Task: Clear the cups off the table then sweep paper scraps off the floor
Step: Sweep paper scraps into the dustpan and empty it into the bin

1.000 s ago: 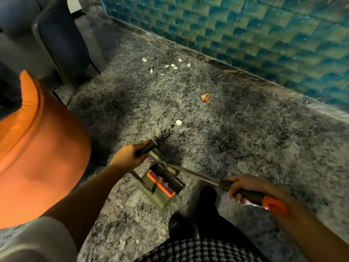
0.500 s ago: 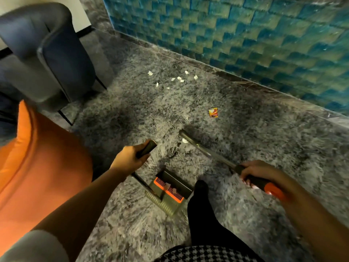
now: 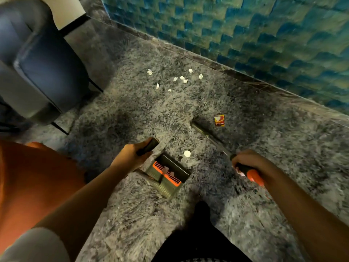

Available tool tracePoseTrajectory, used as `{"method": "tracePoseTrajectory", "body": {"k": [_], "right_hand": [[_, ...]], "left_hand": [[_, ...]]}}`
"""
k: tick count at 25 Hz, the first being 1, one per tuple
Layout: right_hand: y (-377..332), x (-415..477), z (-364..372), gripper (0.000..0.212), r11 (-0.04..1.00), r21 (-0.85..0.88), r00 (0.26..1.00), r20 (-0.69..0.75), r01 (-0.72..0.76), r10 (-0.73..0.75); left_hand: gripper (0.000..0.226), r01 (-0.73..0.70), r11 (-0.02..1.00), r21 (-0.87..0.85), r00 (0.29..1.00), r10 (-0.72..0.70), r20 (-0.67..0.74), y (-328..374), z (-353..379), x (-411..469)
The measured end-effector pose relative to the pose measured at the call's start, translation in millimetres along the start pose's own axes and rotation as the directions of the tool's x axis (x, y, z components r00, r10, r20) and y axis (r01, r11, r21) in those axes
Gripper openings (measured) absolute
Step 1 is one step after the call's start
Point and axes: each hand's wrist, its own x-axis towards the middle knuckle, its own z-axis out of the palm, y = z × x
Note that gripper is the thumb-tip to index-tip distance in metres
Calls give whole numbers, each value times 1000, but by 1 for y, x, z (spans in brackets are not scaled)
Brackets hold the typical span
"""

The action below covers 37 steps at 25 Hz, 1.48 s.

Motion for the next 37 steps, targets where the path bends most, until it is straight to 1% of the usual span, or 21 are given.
{"method": "tracePoseTrajectory", "body": {"k": [3, 6, 9, 12, 14, 16, 20, 22, 24, 28, 31, 33, 34, 37], "right_hand": [[-15, 18, 12, 31, 997, -66, 999, 35, -30, 33], [-14, 11, 41, 25, 988, -149, 995, 86, -31, 45], [-5, -15, 74, 17, 987, -144, 976, 197, -66, 94], [-10, -37, 84, 10, 988, -145, 957, 275, -57, 96], [-17, -42, 73, 25, 988, -144, 945, 312, -56, 99], [-22, -45, 55, 37, 990, -107, 934, 337, -90, 121], [-20, -51, 22, 42, 979, 29, 903, 394, -200, 172], [-17, -53, 11, 43, 977, 59, 908, 383, -205, 168], [-19, -54, 1, 44, 979, 85, 928, 343, -186, 147], [-29, -34, -28, 41, 976, 142, 969, 208, -162, 131], [-37, -1, -63, 26, 970, 192, 987, 87, -149, 134], [-42, 26, -86, 11, 955, 256, 989, 27, -150, 148], [-45, 43, -101, 7, 943, 297, 987, 1, -152, 159], [-61, 103, -153, 13, 916, 363, 977, -54, -172, 205]], "left_hand": [[52, 48, 998, -50, 998, -50, -34, -1, 4, 24], [51, 72, 992, -101, 995, -78, -54, -6, 5, 38], [52, 71, 995, -72, 997, -73, -20, -16, -3, 48], [52, 29, 997, -68, 1000, -29, -9, -22, -9, 55], [52, 16, 997, -71, 1000, -16, 1, -21, -13, 57], [51, -12, 997, -76, 1000, 12, 5, -21, -14, 59], [49, -58, 995, -76, 998, 60, 20, -17, -15, 66], [48, -65, 995, -77, 997, 67, 26, -11, -17, 75], [49, -72, 993, -93, 996, 77, 44, -6, -19, 84], [52, -175, 983, -52, 981, 178, 74, 13, -17, 112], [53, -188, 981, -50, 979, 191, 68, 37, -11, 148], [54, -208, 978, -20, 976, 209, 66, 52, -6, 174], [54, -224, 975, -1, 972, 224, 69, 61, -1, 191], [57, -239, 971, -6, 967, 239, 85, 93, 13, 253]]}}
